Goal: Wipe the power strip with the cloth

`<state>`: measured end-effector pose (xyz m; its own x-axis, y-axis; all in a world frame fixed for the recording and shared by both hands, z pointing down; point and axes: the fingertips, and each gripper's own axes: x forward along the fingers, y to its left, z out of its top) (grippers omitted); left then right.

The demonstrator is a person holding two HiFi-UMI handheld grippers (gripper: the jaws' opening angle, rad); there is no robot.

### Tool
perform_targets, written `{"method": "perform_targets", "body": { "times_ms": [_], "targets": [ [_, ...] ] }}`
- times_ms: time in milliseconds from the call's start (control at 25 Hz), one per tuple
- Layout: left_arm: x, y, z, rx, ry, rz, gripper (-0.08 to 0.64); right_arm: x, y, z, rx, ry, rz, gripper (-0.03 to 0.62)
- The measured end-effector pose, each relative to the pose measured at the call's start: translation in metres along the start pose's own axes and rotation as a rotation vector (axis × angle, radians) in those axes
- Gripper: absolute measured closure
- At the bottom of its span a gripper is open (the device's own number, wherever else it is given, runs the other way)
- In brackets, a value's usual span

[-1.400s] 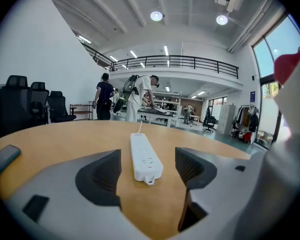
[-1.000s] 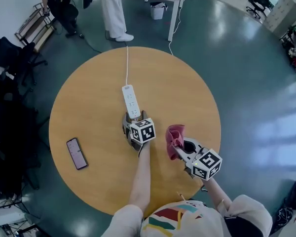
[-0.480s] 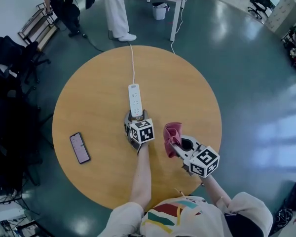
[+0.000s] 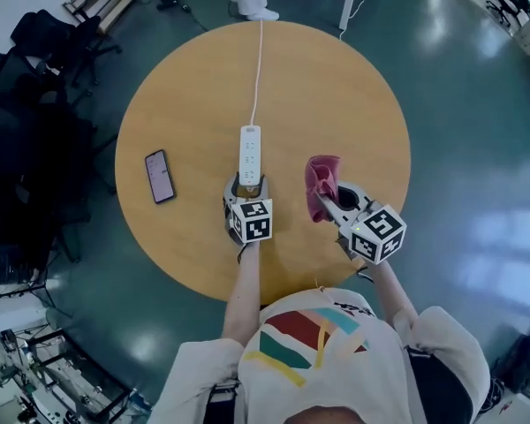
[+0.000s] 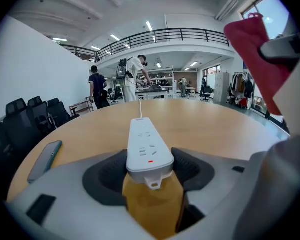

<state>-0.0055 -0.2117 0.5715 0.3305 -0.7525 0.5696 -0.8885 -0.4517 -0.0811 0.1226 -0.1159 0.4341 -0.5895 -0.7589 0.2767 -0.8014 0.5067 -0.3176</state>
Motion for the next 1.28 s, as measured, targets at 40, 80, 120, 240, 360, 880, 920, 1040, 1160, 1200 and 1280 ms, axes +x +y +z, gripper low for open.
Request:
{"method": "perform_targets", "body": {
  "times_ms": [40, 80, 120, 240, 360, 880, 920, 1040, 1160, 1200, 1280],
  "targets": [
    [-0.009, -0.003, -0.007, 0.004, -0.004, -0.001, 0.252, 0.0, 0.006, -0.004, -0.016, 0.011, 0.016, 0.552],
    [-0.017, -0.006, -0.012, 0.006, -0.009, -0.001, 0.252, 0.001, 0.013, -0.008, -0.035, 0.025, 0.034, 0.552],
    [-0.024, -0.009, -0.017, 0.004, -0.013, 0.001, 0.252, 0.002, 0.019, -0.013, -0.056, 0.043, 0.055, 0.552],
    [-0.044, -0.017, -0.03, -0.018, -0.029, 0.001, 0.252, 0.009, 0.041, -0.025, -0.14, 0.113, 0.138, 0.552],
    [-0.056, -0.021, -0.04, -0.016, -0.035, -0.014, 0.252, 0.025, 0.061, -0.031, -0.222, 0.18, 0.237, 0.552],
    [-0.049, -0.019, -0.06, -0.036, 0.042, -0.002, 0.252, 0.123, 0.116, -0.085, -0.484, 0.664, 0.786, 0.552],
    [-0.049, -0.018, -0.06, -0.036, 0.043, -0.001, 0.252, 0.128, 0.118, -0.094, -0.498, 0.723, 0.82, 0.552],
    [-0.05, -0.019, -0.061, -0.036, 0.044, -0.003, 0.252, 0.14, 0.116, -0.118, -0.538, 0.864, 0.853, 0.552],
    [-0.047, -0.015, -0.062, -0.029, 0.061, 0.0, 0.252, 0.155, 0.109, -0.132, -0.622, 0.931, 0.835, 0.552],
    [-0.046, -0.015, -0.063, -0.026, 0.07, 0.004, 0.252, 0.158, 0.107, -0.134, -0.658, 0.94, 0.834, 0.552],
    [-0.044, -0.014, -0.063, -0.023, 0.079, 0.008, 0.252, 0.161, 0.104, -0.135, -0.716, 0.945, 0.839, 0.552]
  ]
}}
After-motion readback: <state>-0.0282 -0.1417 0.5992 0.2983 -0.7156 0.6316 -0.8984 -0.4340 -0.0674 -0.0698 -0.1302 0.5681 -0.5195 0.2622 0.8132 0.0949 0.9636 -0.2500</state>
